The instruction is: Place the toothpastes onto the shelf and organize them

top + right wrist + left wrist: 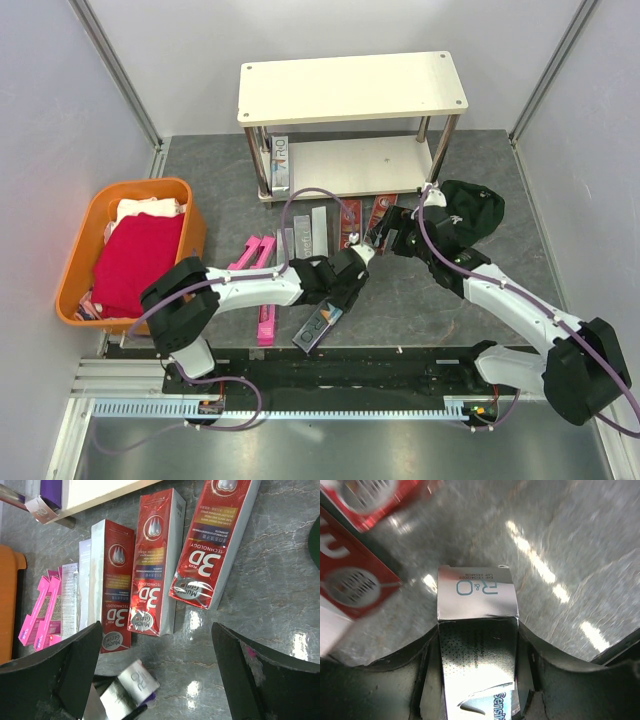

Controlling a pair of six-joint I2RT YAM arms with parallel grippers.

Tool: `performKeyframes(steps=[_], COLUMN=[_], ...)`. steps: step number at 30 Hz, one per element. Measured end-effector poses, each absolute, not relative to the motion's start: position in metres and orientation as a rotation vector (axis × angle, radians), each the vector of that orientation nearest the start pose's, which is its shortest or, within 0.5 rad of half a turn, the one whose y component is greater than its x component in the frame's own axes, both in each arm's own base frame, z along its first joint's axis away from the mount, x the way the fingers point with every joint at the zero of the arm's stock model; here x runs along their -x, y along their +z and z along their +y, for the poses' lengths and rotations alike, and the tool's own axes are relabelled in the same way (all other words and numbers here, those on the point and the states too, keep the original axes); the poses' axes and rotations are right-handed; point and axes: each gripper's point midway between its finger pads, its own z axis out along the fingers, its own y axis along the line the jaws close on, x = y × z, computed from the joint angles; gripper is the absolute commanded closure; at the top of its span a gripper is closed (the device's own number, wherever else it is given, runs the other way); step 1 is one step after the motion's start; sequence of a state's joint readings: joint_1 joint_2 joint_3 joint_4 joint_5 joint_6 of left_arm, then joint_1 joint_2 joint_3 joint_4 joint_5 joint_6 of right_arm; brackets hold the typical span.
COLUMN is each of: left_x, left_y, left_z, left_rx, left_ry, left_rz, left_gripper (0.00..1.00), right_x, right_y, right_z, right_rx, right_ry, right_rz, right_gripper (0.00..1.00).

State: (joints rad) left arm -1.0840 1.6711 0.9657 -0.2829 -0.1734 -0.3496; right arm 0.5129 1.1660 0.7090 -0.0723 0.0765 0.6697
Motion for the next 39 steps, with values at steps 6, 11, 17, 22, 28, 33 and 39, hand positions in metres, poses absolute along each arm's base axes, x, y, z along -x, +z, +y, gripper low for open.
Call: performKeyframes(steps=[6, 11, 17, 22, 28, 33, 39], left_x=[-0.22, -0.258, -0.32, -0.347, -0.356, -0.355, -0.356], left_y=[0.057, 0.094, 0.152, 0.173, 0.191, 0.196, 0.199], left_z=[-0.329, -0.324, -0.291, -0.267, -0.262, -0.267, -0.268], left_rx=[-0.761, -0.609, -0.297, -0.11, -0.039, -0.041, -0.035], left_ry=[-0.401, -0.526, -0.653, -0.699, -0.769, -0.806, -0.816], left_rz=[2.409, 2.361, 2.249, 2.204, 2.15, 2.141, 2.13], left_gripper=[0.8, 0.8, 0.79, 0.79, 0.79, 0.79, 0.78], right_x=[-0.313, -0.309, -0.304, -0.293, -0.284, -0.283, -0.28], right_y=[0.163, 0.162, 0.164, 0.17, 0.169, 0.172, 0.18], right_z=[0.183, 0.184, 0.195, 0.229, 0.276, 0.305, 0.327], right_rx=[-0.227, -0.201, -0.146, -0.053, 0.006, 0.015, 0.026], right_ry=[0.625, 0.625, 0.661, 0.758, 0.943, 1.075, 1.181], right_rz=[2.093, 2.104, 2.11, 2.106, 2.113, 2.107, 2.095], right_gripper=[0.02, 0.02, 0.02, 0.02, 0.02, 0.04, 0.13])
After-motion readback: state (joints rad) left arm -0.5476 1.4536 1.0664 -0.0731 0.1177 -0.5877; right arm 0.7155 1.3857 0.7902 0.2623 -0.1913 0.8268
